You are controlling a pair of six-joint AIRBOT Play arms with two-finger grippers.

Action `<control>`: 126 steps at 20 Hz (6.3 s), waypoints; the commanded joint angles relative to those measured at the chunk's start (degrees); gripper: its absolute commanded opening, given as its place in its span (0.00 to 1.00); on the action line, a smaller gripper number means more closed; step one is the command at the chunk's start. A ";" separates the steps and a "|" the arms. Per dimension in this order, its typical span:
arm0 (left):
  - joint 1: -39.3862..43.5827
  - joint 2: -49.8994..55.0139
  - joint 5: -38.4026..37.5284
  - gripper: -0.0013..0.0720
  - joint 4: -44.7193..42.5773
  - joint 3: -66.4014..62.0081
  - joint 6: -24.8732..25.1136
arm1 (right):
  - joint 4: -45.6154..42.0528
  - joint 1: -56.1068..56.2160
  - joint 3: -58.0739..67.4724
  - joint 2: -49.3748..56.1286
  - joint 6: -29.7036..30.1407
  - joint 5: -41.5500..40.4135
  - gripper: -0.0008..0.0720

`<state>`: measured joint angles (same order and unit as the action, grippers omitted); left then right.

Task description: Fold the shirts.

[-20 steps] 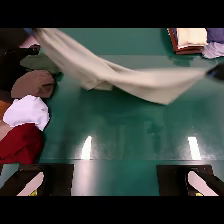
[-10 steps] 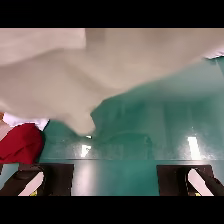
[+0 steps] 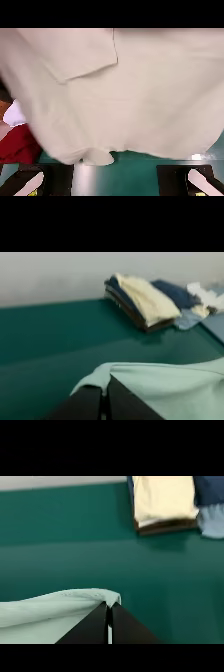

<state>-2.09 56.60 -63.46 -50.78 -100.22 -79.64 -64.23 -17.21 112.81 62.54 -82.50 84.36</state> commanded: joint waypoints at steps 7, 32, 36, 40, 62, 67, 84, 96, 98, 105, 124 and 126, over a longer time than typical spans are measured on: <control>-0.02 30.77 2.27 0.05 -0.04 10.75 5.62 | -7.87 13.31 -11.87 31.95 -2.05 -1.53 0.03; 0.02 37.42 2.97 0.27 -18.34 20.22 2.01 | -7.30 19.41 -29.83 36.00 0.00 -14.32 0.03; -0.11 36.65 -2.19 0.70 -20.24 19.39 -0.17 | -6.80 18.45 -25.62 35.95 0.07 -7.13 0.46; -0.09 28.04 -8.26 0.70 -23.85 23.80 -1.44 | -6.71 14.69 -27.50 29.55 2.47 0.90 0.46; -0.09 -6.36 0.70 0.70 -8.02 77.79 -10.05 | 1.75 7.74 -49.13 8.11 5.64 -1.64 0.71; -0.09 -6.43 -0.57 0.05 -5.75 76.94 -9.68 | -0.70 6.71 -51.12 8.07 6.14 2.12 0.71; -0.09 -6.45 -5.86 0.05 -4.50 70.14 -4.76 | -1.44 1.46 -72.83 11.47 11.43 -2.29 0.10; 3.87 -28.33 -21.59 0.05 -3.58 65.05 -11.10 | -12.28 2.19 -69.24 -18.93 2.32 9.64 0.03; 3.87 -25.14 -15.52 0.05 -3.78 62.20 -8.28 | -12.11 2.34 -64.67 -16.09 2.34 8.07 0.03; 3.69 1.40 4.57 0.05 -4.52 51.65 -2.43 | -11.80 9.92 -48.19 7.72 2.40 -1.40 0.03; 3.69 24.39 18.40 0.70 -4.92 32.22 -2.89 | 9.81 9.66 -8.72 45.62 2.73 -1.66 0.48; 3.69 24.26 13.94 0.70 -4.96 29.62 -2.80 | 9.49 7.61 -8.39 45.03 5.25 3.76 0.49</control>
<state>1.65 80.88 -45.80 -55.66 -68.53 -82.41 -57.25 -7.64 102.15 106.78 -79.33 83.11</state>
